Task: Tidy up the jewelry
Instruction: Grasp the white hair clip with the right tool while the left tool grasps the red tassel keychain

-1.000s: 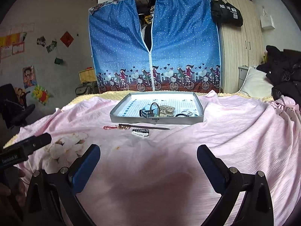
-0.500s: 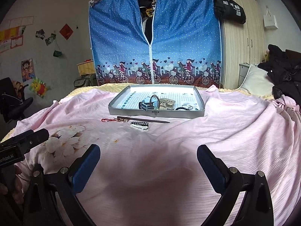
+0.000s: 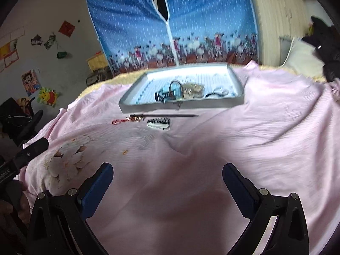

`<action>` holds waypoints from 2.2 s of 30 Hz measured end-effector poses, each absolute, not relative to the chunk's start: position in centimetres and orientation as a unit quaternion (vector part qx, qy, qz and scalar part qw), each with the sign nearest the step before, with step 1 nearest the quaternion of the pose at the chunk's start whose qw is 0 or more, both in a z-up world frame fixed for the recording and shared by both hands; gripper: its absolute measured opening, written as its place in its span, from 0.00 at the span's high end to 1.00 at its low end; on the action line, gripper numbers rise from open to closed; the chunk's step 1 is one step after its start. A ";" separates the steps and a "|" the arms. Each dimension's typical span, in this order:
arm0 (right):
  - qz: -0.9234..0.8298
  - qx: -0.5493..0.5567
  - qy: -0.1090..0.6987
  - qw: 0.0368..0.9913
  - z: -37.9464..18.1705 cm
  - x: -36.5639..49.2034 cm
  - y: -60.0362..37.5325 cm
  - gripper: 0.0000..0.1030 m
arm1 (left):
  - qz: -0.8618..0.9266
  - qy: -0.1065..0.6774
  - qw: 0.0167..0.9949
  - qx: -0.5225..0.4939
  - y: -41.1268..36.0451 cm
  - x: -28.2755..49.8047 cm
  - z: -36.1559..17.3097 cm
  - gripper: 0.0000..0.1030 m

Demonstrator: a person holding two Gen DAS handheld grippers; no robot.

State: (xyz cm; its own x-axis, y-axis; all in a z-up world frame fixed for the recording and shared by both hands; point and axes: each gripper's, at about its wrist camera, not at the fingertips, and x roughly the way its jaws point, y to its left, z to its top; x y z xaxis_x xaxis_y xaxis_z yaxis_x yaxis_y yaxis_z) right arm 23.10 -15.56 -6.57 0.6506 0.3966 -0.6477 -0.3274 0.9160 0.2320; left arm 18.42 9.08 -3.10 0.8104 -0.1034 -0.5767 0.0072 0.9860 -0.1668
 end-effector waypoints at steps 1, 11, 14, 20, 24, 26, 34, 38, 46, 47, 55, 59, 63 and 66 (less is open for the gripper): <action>0.204 0.048 0.374 0.904 -6.7 23.7 -15.6 0.00 | -0.034 0.313 0.946 -0.078 9.3 19.1 -3.2 0.01; 0.261 0.047 0.406 0.875 -8.2 30.9 -14.1 0.15 | -0.073 0.375 0.922 -0.058 10.9 28.1 -5.3 0.02; 0.271 0.030 0.413 0.869 -9.1 32.9 -13.2 0.31 | -0.088 0.389 0.916 -0.053 11.2 30.7 -6.2 0.02; 0.310 0.001 0.428 0.849 -11.1 36.4 -11.1 0.47 | -0.115 0.428 0.896 -0.009 11.1 35.7 -8.7 0.14; 0.326 -0.013 0.440 0.837 -12.1 37.9 -10.1 0.51 | -0.136 0.452 0.881 -0.027 11.8 38.3 -10.0 0.29; 0.329 -0.019 0.446 0.832 -12.6 38.7 -9.7 0.51 | -0.148 0.457 0.877 -0.019 11.7 39.1 -10.2 0.29; 0.337 -0.023 0.460 0.821 -13.2 38.8 -9.6 0.76 | -0.177 0.510 0.841 0.043 9.5 41.2 -12.5 0.65; 0.345 -0.034 0.462 0.816 -13.1 38.2 -9.2 0.81 | -0.192 0.507 0.839 0.043 9.5 40.6 -12.6 0.83; 0.353 -0.045 0.458 0.815 -13.1 37.8 -8.3 0.83 | -0.191 0.520 0.832 0.011 10.0 40.3 -12.8 0.87; 0.350 -0.046 0.458 0.816 -13.1 37.9 -8.0 0.83 | -0.191 0.522 0.831 0.009 10.0 40.4 -12.9 0.87; 0.340 -0.058 0.452 0.822 -13.7 37.7 -7.2 0.84 | -0.173 0.520 0.837 0.007 10.0 40.2 -12.7 0.93; 0.354 -0.036 0.453 0.817 -13.5 37.6 -7.6 0.84 | -0.154 0.519 0.840 -0.030 10.3 39.1 -12.3 0.94; 0.366 -0.008 0.457 0.811 -13.1 37.1 -8.1 0.85 | -0.131 0.511 0.846 -0.076 10.6 37.3 -11.9 0.96; 0.369 0.002 0.453 0.811 -12.6 36.4 -8.6 0.85 | -0.116 0.498 0.855 -0.085 10.0 35.6 -11.4 0.96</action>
State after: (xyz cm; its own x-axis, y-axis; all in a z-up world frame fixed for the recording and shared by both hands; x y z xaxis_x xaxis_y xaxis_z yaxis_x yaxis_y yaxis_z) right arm 36.38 -8.63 -12.60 0.3158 0.6013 -0.7339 -0.5973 0.7270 0.3386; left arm 35.59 10.00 -11.42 0.4773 -0.2824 -0.8321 0.1132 0.9588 -0.2605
